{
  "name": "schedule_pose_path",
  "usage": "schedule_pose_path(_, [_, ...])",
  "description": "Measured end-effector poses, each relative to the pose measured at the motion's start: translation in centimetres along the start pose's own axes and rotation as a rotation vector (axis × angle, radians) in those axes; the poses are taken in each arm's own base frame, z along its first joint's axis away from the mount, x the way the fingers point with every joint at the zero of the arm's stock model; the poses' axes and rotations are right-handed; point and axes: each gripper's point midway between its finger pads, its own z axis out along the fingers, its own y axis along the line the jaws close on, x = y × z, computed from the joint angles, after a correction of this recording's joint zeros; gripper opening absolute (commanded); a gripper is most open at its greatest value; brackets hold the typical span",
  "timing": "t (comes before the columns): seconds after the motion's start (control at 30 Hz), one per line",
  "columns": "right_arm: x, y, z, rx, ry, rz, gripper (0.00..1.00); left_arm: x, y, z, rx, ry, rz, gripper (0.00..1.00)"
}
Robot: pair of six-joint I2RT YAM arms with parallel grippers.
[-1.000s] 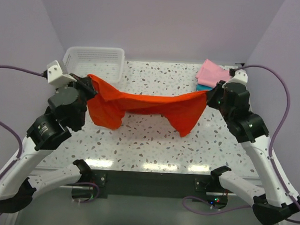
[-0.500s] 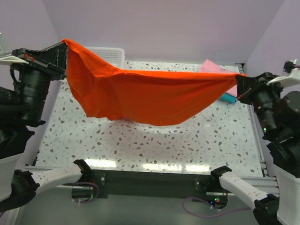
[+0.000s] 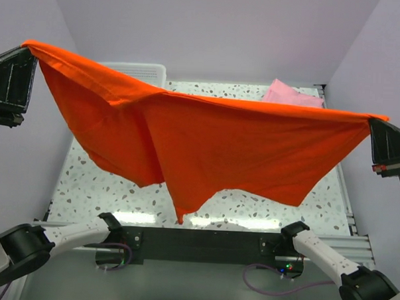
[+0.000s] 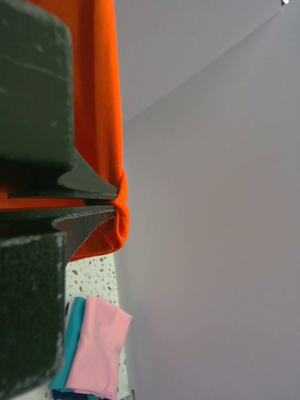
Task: Fold and stack the t-shirts
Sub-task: Flatten the tshirt out
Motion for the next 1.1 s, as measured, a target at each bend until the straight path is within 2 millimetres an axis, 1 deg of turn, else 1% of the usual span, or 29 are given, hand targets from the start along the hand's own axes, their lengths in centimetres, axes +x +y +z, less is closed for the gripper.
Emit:
schedule_pose_path(0.07, [-0.2,-0.1,-0.5,-0.002,-0.004,0.0,0.0,0.1,-0.4,0.0,0.021,0.005,0.0,0.0])
schedule_pose_path(0.17, [0.2,-0.2,-0.4,0.005,0.009,-0.007,0.0,0.8,-0.5,0.4,0.025,0.021,0.007,0.0])
schedule_pose_path(0.27, [1.4,-0.8,0.4,0.033,0.038,-0.024,0.0,2.5,0.4,1.3,-0.011,0.048,0.025,0.0])
schedule_pose_path(0.33, [2.9,-1.6,1.4,0.075,0.07,-0.042,0.0,4.6,2.0,2.3,-0.082,0.074,0.054,0.0])
schedule_pose_path(0.43, [6.5,-3.2,3.9,0.153,0.137,-0.078,0.0,9.2,6.1,3.8,-0.256,0.116,0.13,0.0])
schedule_pose_path(0.5, [10.4,-4.8,6.3,0.227,0.209,-0.117,0.0,14.4,9.9,4.4,-0.4,0.181,0.216,0.0])
schedule_pose_path(0.57, [15.2,-6.7,8.5,0.311,0.304,-0.169,0.0,20.1,13.8,4.3,-0.53,0.259,0.302,0.0])
schedule_pose_path(0.6, [18.2,-7.9,9.9,0.356,0.356,-0.199,0.0,23.5,16.0,4.0,-0.589,0.318,0.351,0.0])
schedule_pose_path(0.63, [22.5,-9.6,11.3,0.416,0.448,-0.247,0.0,26.6,18.1,3.6,-0.635,0.37,0.39,0.0])
schedule_pose_path(0.67, [24.3,-10.3,11.8,0.441,0.487,-0.268,0.0,30.6,20.8,2.7,-0.685,0.453,0.438,0.0])
schedule_pose_path(0.7, [27.6,-11.6,12.8,0.477,0.552,-0.296,0.0,34.0,23.6,1.7,-0.733,0.524,0.474,0.0])
schedule_pose_path(0.73, [31.0,-12.9,13.6,0.507,0.624,-0.324,0.0,37.6,26.3,0.2,-0.778,0.611,0.511,0.0])
schedule_pose_path(0.77, [34.1,-14.3,14.1,0.532,0.69,-0.338,0.0,41.0,29.0,-1.4,-0.821,0.696,0.538,0.0])
schedule_pose_path(0.8, [37.2,-15.9,14.4,0.559,0.759,-0.346,0.0,44.0,31.4,-2.9,-0.859,0.772,0.559,0.0])
schedule_pose_path(0.83, [39.4,-17.2,14.4,0.58,0.815,-0.345,0.0,46.1,33.0,-4.0,-0.883,0.828,0.567,0.0])
schedule_pose_path(0.87, [41.8,-19.0,14.4,0.613,0.877,-0.339,0.0,48.5,34.9,-5.4,-0.91,0.891,0.575,0.0])
schedule_pose_path(0.9, [43.8,-20.5,14.5,0.638,0.924,-0.327,0.0,50.5,36.4,-6.4,-0.93,0.938,0.577,0.0])
schedule_pose_path(0.93, [45.4,-21.9,14.6,0.662,0.959,-0.315,0.0,52.3,37.7,-7.4,-0.946,0.982,0.574,0.0])
schedule_pose_path(0.97, [46.7,-23.0,14.7,0.679,0.987,-0.304,0.0,53.5,38.6,-8.1,-0.957,1.011,0.571,0.0])
schedule_pose_path(1.03, [48.5,-24.6,14.8,0.706,1.019,-0.295,0.0,55.9,40.5,-9.0,-0.977,1.06,0.565,0.0])
schedule_pose_path(1.1, [50.0,-25.3,15.1,0.708,1.046,-0.287,0.0,57.5,41.7,-9.0,-0.984,1.077,0.556,0.0])
